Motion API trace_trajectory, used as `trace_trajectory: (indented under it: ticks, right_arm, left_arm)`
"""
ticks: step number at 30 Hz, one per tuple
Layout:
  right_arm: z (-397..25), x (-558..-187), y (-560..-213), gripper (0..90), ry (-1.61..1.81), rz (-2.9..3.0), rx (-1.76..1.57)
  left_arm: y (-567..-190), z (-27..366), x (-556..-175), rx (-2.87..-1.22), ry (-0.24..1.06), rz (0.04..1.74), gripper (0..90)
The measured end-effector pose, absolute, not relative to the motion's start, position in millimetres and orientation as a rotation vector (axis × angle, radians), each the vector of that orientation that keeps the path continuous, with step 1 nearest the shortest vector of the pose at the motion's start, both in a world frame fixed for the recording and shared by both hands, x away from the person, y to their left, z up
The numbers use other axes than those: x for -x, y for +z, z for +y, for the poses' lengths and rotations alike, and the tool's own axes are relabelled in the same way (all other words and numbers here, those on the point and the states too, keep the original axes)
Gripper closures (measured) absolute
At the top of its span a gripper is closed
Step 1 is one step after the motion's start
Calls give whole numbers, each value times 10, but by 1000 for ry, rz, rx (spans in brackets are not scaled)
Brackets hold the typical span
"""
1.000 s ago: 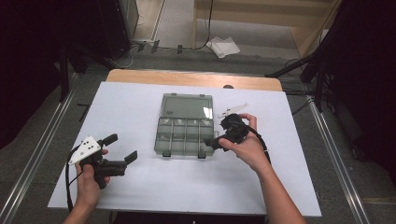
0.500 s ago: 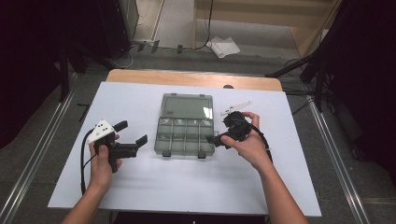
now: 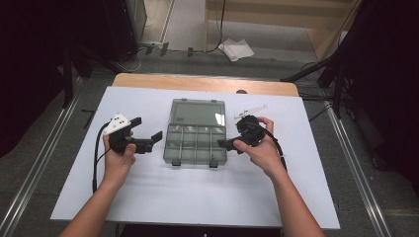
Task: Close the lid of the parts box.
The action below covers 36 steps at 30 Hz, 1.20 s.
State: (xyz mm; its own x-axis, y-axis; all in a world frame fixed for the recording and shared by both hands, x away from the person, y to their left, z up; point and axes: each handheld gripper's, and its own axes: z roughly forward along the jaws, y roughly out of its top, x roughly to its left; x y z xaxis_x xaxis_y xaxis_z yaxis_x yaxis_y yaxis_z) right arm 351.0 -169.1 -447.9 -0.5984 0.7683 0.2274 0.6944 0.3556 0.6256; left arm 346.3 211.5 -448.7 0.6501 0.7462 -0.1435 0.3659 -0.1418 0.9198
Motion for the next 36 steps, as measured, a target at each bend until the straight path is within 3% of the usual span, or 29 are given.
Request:
trace_trajectory:
  ticks: [8, 18, 36]
  right_arm:
    - [-1745, -3593, -4510, 20, 1082, 2456, -1393]
    - [-1706, -3732, -4512, 161, 1060, 2382, -1472]
    - [-1791, -4093, -4677, 382, 1135, 2309, -1643]
  left_arm:
    - [-4512, 2009, -3656, -1767, 403, 931, 0]
    - [-4529, 1792, -3898, -1824, 390, 980, 0]
    - [-4741, 1649, -4379, -1862, 318, 1219, 263]
